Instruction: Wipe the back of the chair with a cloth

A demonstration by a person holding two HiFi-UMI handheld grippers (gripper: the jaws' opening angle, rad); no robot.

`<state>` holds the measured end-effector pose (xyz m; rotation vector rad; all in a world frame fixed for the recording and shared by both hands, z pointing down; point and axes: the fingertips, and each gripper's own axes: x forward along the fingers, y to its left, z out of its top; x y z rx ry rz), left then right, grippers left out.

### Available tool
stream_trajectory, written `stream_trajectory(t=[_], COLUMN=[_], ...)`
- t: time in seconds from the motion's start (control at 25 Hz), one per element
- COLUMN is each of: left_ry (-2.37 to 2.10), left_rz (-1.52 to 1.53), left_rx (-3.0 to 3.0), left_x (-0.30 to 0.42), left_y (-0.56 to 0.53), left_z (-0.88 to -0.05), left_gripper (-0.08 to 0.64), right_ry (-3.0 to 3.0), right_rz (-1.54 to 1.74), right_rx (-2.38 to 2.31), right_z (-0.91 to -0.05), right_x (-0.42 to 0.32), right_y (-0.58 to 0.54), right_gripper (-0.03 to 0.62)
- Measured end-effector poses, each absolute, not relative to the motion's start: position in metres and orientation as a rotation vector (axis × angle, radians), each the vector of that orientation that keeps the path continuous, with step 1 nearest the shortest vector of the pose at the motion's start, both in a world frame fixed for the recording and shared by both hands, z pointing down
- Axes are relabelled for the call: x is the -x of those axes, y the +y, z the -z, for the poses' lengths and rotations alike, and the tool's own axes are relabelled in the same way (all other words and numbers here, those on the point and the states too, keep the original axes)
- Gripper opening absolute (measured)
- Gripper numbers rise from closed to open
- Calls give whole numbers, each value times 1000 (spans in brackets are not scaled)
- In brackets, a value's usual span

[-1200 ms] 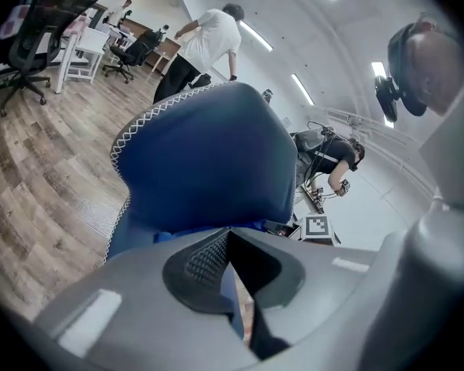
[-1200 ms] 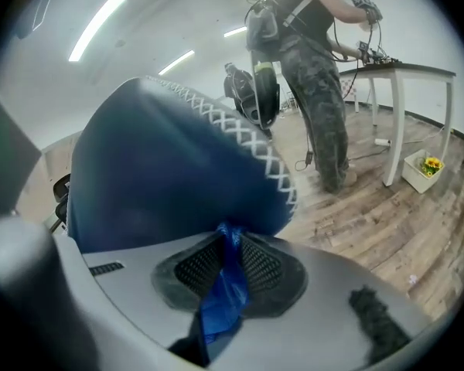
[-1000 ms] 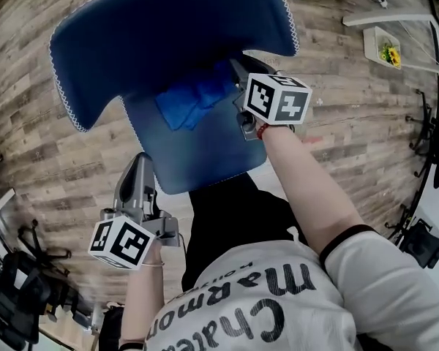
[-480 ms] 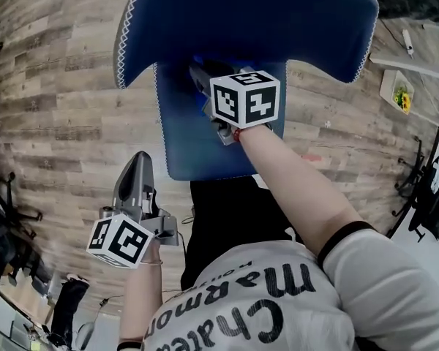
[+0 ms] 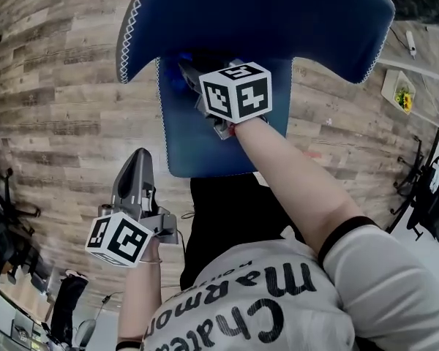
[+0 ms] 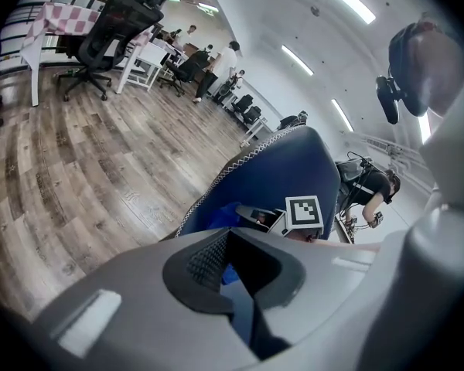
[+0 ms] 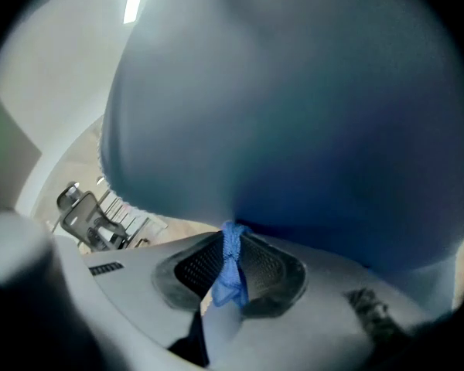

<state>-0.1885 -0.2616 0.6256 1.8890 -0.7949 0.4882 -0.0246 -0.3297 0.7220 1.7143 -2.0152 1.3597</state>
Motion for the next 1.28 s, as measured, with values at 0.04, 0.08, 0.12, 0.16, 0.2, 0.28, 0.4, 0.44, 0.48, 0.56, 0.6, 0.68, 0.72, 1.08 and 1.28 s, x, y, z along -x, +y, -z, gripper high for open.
stream_trajectory(t=[0.04,0.08,0.12,0.16,0.2,0.28,0.4,0.44,0.48,0.56,0.6,0.68,0.72,1.08,1.28], left_ry=[-787,-778,-766,-752,-736,-704,-652,-637,-623,-599,-588,-566,-556,-463,-423], left_rz=[-495,-503,-510,-517,-524,-536,-557,-564,-572,-586,-592,-603,-606,-537,-433], left_rx=[-1892,-1896,-1901,-1908,-1916,-1934,-1965,-1976,-1985,-2001,-2009,-2029,-2039,-2159,-2244], left_x=[186,182,178,172,166,154,134,129,124,114,110,101,96,57,28], left_y=[-259,-257,-256,-254,-253,-250,-245,-242,-239,-231,-228,-221,-218,-201,-200], left_z=[-627,-628,-629,-628,-627,-624,-621,-620,-619,-617,-615,-610,-606,-558,-500], left_gripper=[8,8,8,8,8,8,8,8,8,8,8,8,8,8,8], right_ry=[-1974,-1933,-1895,-1859,-1825,-1752,-1588,-1539,-1495,-1418,-1383,-1320,-1292,-1226,-1515], right_rz=[-1371,-1383,-1396,-1411,-1425,-1452,-1461,-1443,-1424,-1397,-1390,-1378,-1372,-1324,-1205], right_rx=[-1773,-1826,-1873,-1917,-1961,-2053,-2221,-2273,-2318,-2396,-2433,-2505,-2538,-2675,-2588], right_z=[-725,-728,-730,-731,-732,-733,-734,-732,-730,-726,-722,-715,-710,-657,-585], right_x=[8,-8,-23,-38,-51,-77,-120,-135,-148,-172,-183,-202,-210,-230,-212], right_y=[-324,-317,-309,-301,-293,-274,-237,-225,-214,-192,-182,-162,-154,-89,-88], right_gripper=[71,71,71,71,71,71,71,71,71,71,71,71,71,71,71])
